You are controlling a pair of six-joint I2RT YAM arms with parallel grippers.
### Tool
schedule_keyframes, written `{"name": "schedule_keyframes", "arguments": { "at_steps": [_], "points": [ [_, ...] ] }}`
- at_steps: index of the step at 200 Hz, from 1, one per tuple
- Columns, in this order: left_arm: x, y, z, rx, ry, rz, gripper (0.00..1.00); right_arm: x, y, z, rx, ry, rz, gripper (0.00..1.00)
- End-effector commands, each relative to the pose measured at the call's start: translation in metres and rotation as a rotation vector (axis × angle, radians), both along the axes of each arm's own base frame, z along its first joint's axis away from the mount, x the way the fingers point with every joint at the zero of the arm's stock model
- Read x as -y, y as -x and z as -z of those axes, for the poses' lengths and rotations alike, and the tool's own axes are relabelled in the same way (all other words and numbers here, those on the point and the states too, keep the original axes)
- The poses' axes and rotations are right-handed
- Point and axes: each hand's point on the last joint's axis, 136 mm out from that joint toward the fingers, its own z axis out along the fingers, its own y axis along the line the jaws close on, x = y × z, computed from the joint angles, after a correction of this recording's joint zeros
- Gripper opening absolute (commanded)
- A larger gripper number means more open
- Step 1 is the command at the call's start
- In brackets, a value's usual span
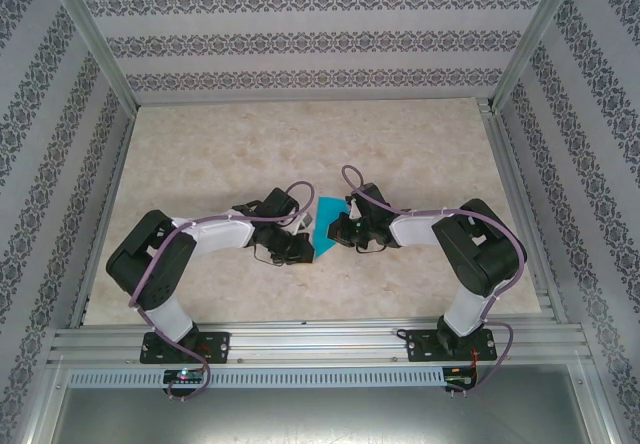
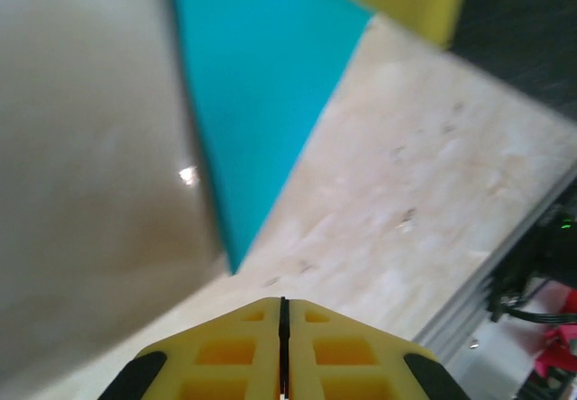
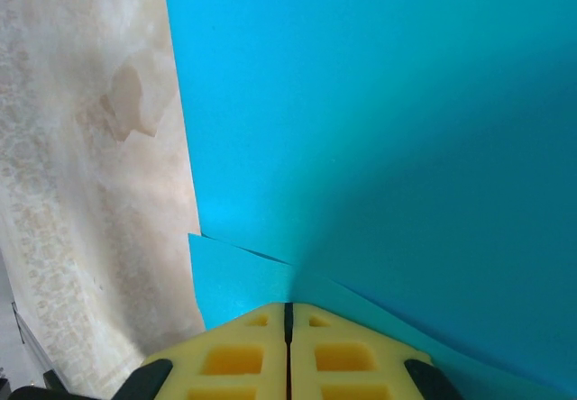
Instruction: Fold a paper plane with a square sheet of paper (pick it up from the middle)
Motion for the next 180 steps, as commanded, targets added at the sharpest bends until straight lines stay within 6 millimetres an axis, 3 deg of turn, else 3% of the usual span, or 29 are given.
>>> {"name": "schedule_keyframes", "arguments": {
  "at_steps": [1,16,48,101,154,180],
  "points": [
    [0.020,-0.014,-0.020,0.009,0.119,-0.016,0.11,0.023,0.011,0.032,-0.075,0.123,0.033,0.07],
    [0.022,-0.020,-0.016,0.007,0.110,-0.035,0.11,0.023,0.011,0.032,-0.073,0.124,0.034,0.07],
    [0.009,-0.026,0.013,-0.002,-0.005,-0.079,0.11,0.023,0.012,0.033,-0.077,0.122,0.031,0.07],
    [-0.022,0.004,0.050,-0.108,-0.150,-0.105,0.09,0.024,0.015,0.035,-0.080,0.130,0.031,0.07],
    [-0.033,0.008,0.035,-0.078,-0.155,-0.165,0.09,0.026,0.016,0.039,-0.085,0.131,0.039,0.07],
    [-0.022,-0.004,0.011,-0.020,-0.083,-0.172,0.10,0.024,0.015,0.037,-0.083,0.123,0.041,0.07]
  ]
}}
